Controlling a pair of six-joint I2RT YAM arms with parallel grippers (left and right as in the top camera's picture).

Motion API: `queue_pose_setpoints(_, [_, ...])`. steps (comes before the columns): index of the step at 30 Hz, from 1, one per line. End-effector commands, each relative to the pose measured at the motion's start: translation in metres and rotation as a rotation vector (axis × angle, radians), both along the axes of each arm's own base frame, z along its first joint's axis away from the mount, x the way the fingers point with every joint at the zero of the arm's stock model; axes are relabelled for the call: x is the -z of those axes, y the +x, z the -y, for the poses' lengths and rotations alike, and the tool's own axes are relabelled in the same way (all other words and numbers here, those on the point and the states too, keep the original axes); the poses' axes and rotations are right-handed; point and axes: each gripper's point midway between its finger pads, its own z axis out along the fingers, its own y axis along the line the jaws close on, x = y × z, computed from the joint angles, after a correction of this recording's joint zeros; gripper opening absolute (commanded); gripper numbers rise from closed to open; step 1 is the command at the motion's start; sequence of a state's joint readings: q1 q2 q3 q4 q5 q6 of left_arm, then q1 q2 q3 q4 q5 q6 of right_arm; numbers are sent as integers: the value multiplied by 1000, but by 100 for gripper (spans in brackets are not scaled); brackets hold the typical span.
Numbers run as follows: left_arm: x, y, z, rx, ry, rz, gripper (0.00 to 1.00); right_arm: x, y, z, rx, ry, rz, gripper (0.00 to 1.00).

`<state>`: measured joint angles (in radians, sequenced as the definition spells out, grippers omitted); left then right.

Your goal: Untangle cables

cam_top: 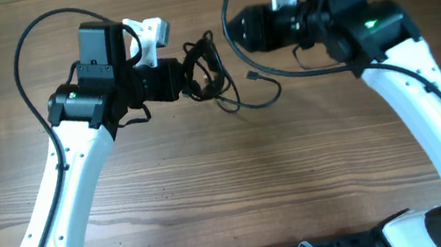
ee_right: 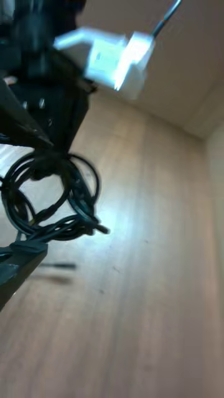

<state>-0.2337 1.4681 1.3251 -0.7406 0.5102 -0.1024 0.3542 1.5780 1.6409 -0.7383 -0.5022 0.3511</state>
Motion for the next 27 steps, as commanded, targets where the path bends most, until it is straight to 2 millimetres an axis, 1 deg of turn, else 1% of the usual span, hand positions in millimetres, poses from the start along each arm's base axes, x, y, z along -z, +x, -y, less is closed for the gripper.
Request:
queue_pose_setpoints(1, [-4,7,-5,-54,8,4,4,-18,-2,-4,1,-11,54,50])
queue_pose_setpoints(5, [-4,7,-5,-59,4,-1,4,-9,-19,-22,-58,-30,20,50])
queue_pose_setpoints(7, [-3,9,-8,-133,-18,-46,4,0,-25,-23,-36,-66,-16,50])
queue_pose_setpoints(9, [1,14,-19,-319,-55,-138,4,11,-28,-16,25,-100,-78,50])
queue_pose_setpoints(10, [4,16,-26,-443,-92,-206,4,16,-29,-12,46,-114,-103,50])
queue_pose_setpoints(12, [8,17,-33,-652,-185,-335,4,24,-30,-3,103,-141,-144,50])
queue_pose_setpoints(13, [9,16,-33,-724,-233,-390,4,28,-31,2,120,-165,-157,50])
queue_pose_setpoints(15, [12,12,-34,-874,-323,-517,4,34,-31,10,152,-207,-169,51])
queue_pose_setpoints(16, [18,4,-34,-949,-345,-595,4,37,-31,15,169,-228,-172,52])
queue_pose_setpoints(17, [22,0,-34,-982,-337,-619,4,39,-31,18,181,-244,-174,53])
queue_pose_setpoints(18, [29,-5,-38,-1016,-285,-614,4,41,-30,23,201,-267,-173,54])
queue_pose_setpoints(19, [38,-9,-40,-1042,-223,-599,4,42,-29,27,216,-284,-172,54])
queue_pose_setpoints(21, [55,-18,-35,-1043,-109,-594,4,43,-27,32,235,-296,-171,54])
queue_pose_setpoints(23, [75,-24,-20,-957,2,-590,10,44,-25,38,249,-296,-175,54])
queue_pose_setpoints(24, [86,-26,-13,-910,52,-594,18,44,-24,42,259,-298,-181,54])
queue_pose_setpoints(26, [108,-29,-3,-811,155,-592,29,46,-23,49,273,-300,-196,54])
queue_pose_setpoints(27, [117,-30,-3,-768,206,-581,39,47,-23,53,280,-303,-203,54])
